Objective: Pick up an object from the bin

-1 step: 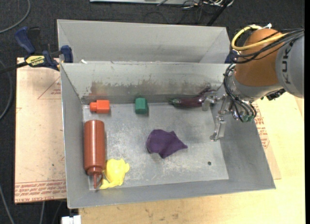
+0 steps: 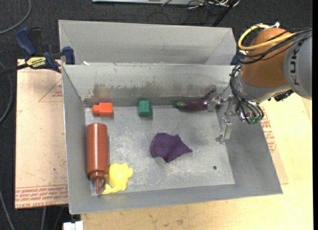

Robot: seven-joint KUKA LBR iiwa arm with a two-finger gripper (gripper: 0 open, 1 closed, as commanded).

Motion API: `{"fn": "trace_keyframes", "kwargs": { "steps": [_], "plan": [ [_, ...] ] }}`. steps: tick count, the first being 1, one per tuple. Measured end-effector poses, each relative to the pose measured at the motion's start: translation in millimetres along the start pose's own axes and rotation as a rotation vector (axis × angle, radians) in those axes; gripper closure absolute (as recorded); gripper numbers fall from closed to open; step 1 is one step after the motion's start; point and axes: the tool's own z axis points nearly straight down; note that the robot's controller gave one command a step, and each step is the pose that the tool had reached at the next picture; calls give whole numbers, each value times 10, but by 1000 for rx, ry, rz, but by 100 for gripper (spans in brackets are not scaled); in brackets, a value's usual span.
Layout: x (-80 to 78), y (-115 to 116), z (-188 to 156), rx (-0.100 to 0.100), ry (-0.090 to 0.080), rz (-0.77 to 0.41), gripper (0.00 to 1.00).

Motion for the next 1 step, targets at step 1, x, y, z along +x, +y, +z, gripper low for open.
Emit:
{"fn": "trace_keyframes", "kwargs": {
  "steps": [1],
  "plan": [
    [-91, 200, 286, 3, -8, 2, 0]
  ]
}}
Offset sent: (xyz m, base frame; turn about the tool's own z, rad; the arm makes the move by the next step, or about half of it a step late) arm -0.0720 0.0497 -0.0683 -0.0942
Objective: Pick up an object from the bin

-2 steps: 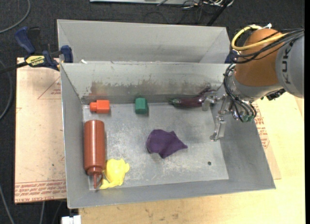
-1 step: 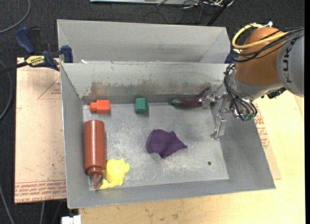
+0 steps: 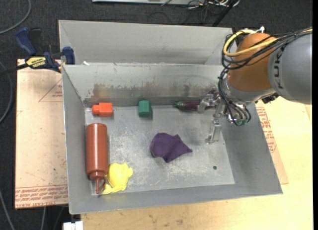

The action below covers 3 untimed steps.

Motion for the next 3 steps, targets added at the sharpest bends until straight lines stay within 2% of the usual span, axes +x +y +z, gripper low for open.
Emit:
{"fn": "trace_keyframes", "kwargs": {
  "steps": [1, 2, 3],
  "plan": [
    [424, 228, 298, -5, 9, -54, 0],
    [549, 444, 342, -2, 8, 30, 0],
    [497, 726, 373, -4, 5, 97, 0]
  ]
}}
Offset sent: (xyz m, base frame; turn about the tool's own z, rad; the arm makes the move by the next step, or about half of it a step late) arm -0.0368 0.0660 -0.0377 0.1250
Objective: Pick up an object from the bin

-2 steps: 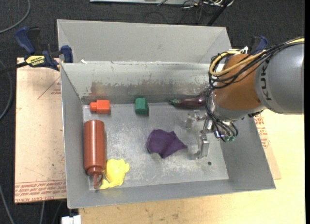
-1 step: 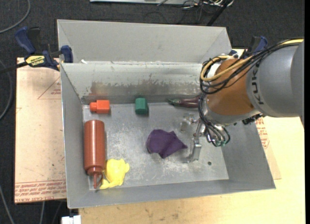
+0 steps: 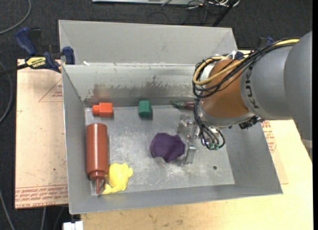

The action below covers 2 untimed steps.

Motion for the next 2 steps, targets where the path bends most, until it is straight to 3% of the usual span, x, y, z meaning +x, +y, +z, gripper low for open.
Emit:
{"fn": "trace_keyframes", "kwargs": {
  "steps": [1, 2],
  "plan": [
    [168, 213, 29, 0, 2, -294, 0],
    [179, 1071, 53, -2, -3, -123, 100]
  ]
}}
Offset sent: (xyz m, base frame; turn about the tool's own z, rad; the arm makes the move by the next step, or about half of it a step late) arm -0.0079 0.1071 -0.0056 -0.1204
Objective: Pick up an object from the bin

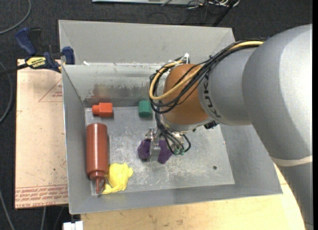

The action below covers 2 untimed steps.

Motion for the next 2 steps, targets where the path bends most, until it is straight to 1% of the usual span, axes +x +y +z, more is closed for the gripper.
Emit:
{"fn": "trace_keyframes", "kwargs": {
  "steps": [1, 2],
  "plan": [
    [0, 0, 0, 0, 0, 0, 100],
    [70, -4, -784, -3, -10, 22, 0]
  ]
}}
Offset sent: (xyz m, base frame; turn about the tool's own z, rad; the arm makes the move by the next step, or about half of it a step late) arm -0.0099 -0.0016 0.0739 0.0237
